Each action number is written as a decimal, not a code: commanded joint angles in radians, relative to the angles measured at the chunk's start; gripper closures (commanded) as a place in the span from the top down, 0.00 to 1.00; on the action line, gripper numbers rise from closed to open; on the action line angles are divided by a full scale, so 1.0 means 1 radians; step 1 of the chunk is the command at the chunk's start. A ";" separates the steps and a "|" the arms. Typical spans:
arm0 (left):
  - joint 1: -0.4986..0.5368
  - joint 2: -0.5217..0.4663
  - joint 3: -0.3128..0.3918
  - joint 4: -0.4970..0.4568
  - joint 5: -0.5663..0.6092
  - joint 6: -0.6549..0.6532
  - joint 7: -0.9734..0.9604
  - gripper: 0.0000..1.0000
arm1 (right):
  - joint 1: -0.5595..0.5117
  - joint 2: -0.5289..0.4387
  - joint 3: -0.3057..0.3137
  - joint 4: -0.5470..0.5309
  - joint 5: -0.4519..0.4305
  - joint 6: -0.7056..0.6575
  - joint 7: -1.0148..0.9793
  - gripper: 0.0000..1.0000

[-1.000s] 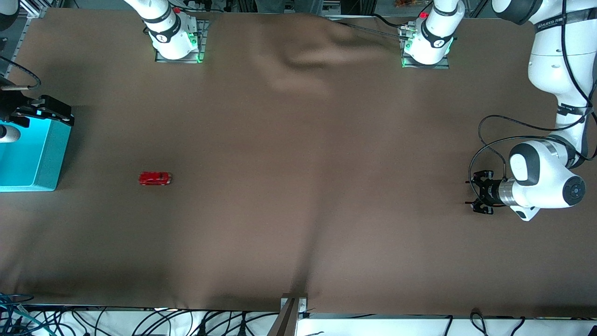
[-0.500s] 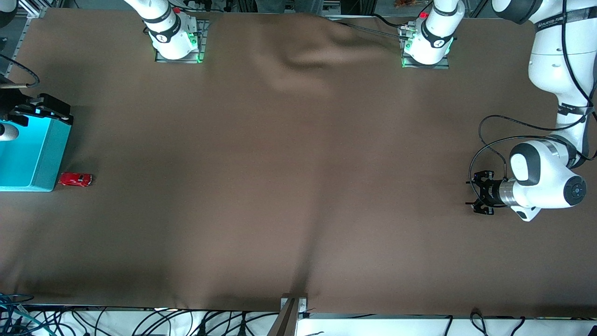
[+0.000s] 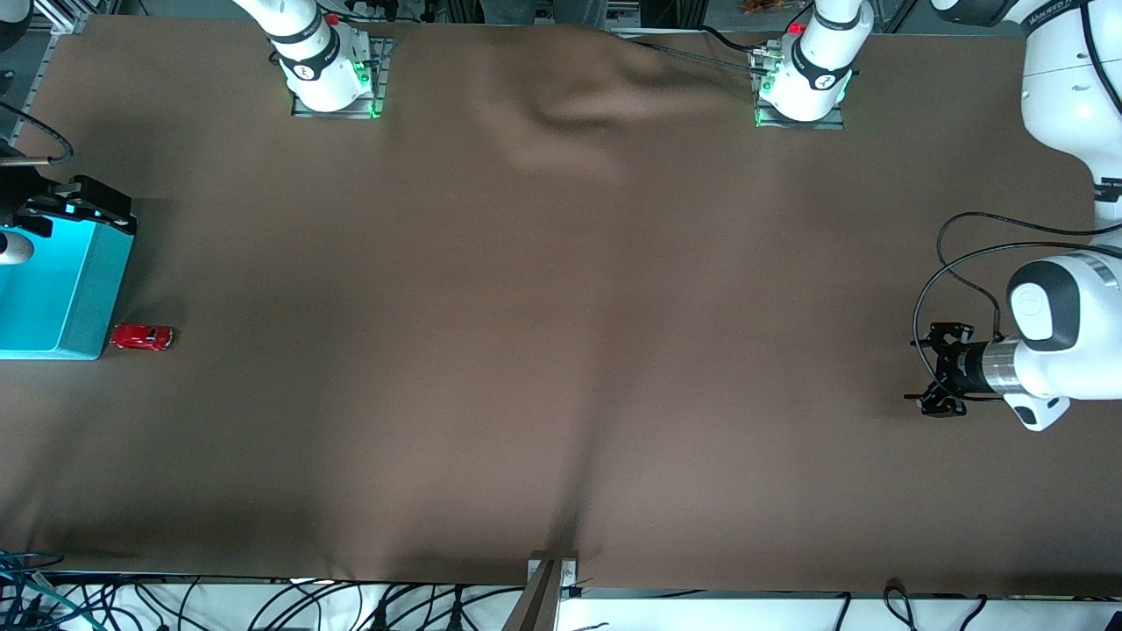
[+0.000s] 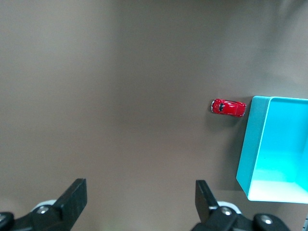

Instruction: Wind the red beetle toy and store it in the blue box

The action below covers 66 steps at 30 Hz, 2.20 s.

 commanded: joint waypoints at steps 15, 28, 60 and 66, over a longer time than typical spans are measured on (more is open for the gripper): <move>-0.058 -0.098 -0.003 0.022 0.127 -0.149 0.148 1.00 | -0.025 -0.092 0.002 -0.325 -0.004 0.283 0.017 1.00; -0.074 -0.101 -0.004 0.022 0.153 -0.157 0.204 1.00 | -0.051 -0.063 -0.003 -0.407 0.000 0.409 0.006 1.00; -0.092 -0.101 0.000 0.024 0.155 -0.154 0.204 1.00 | -0.141 0.137 -0.012 -0.406 -0.013 0.605 0.001 1.00; -0.092 -0.101 0.000 0.024 0.153 -0.154 0.202 1.00 | -0.144 0.181 -0.053 -0.405 -0.013 0.670 0.003 1.00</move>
